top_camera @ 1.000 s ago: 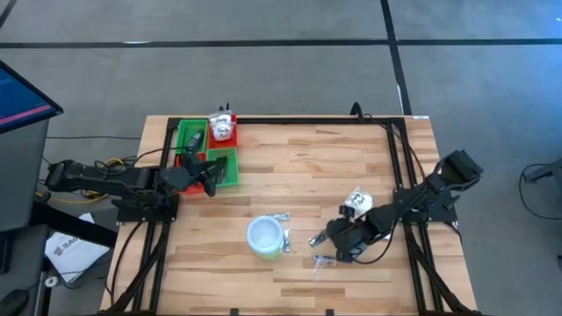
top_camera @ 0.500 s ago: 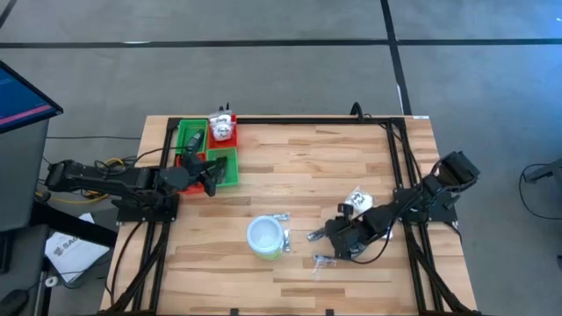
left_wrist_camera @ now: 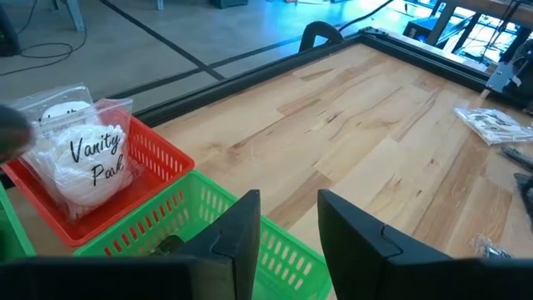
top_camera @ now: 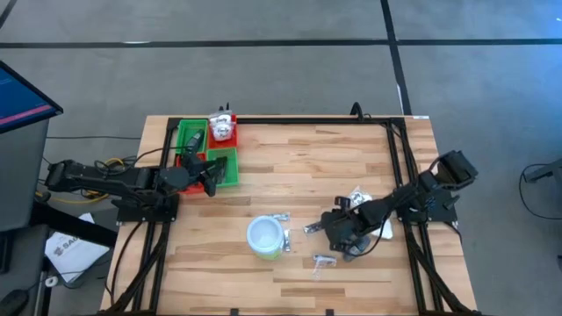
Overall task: Pick & Place Travel size toiletries
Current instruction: Put the black comb into the bottom green bin
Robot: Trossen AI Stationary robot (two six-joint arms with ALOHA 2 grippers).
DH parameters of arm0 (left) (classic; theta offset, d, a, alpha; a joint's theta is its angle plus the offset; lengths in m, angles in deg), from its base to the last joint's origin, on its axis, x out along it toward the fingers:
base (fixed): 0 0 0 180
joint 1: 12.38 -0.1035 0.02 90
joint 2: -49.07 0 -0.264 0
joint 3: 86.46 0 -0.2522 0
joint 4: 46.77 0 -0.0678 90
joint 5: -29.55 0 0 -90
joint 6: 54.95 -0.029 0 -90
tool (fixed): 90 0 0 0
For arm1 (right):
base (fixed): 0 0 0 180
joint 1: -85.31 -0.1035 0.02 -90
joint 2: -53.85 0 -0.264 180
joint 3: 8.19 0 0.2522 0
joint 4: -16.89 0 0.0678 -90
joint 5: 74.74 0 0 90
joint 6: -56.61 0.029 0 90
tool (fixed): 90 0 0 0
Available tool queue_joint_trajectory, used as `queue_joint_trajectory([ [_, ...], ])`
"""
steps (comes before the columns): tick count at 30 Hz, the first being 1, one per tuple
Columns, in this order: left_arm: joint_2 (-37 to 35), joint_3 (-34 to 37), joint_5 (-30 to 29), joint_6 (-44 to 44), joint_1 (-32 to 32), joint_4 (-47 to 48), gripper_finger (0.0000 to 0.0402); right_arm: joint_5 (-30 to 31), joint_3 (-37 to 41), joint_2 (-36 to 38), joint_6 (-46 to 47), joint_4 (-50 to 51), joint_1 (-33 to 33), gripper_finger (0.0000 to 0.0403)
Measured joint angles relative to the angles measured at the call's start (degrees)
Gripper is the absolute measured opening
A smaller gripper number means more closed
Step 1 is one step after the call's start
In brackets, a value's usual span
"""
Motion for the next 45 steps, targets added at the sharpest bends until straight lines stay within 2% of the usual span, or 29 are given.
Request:
queue_joint_trajectory([
  [5, 0.0, 0.0, 0.0, -0.3, 0.0, 0.0, 0.0112, -0.4, 0.6, 0.1, -0.9, -0.8, 1.2, 0.009],
  [11, 0.0, 0.0, 0.0, -0.4, 0.0, 0.0, 0.0112, -1.1, 0.7, 0.3, -2.0, -0.7, 1.7, 0.0008],
  [18, 0.0, 0.0, 0.0, -0.4, 0.0, 0.0, 0.0112, -1.5, -0.5, 0.2, -2.7, 0.0, 1.7, 0.0001],
  [25, 0.0, 0.0, 0.0, -0.4, 0.0, 0.0, 0.0112, 0.0, -7.7, 0.3, -6.9, 7.1, 2.4, 0.0],
  [39, 0.0, 0.0, 0.0, -0.4, 0.0, -0.1, 0.0112, 10.4, -22.0, 0.4, -18.4, 20.2, 6.8, 0.0],
  [45, 0.0, 0.0, 0.0, -0.4, 0.0, -0.4, 0.0112, 8.7, -24.7, 0.4, -21.4, 21.3, 9.3, 0.0],
])
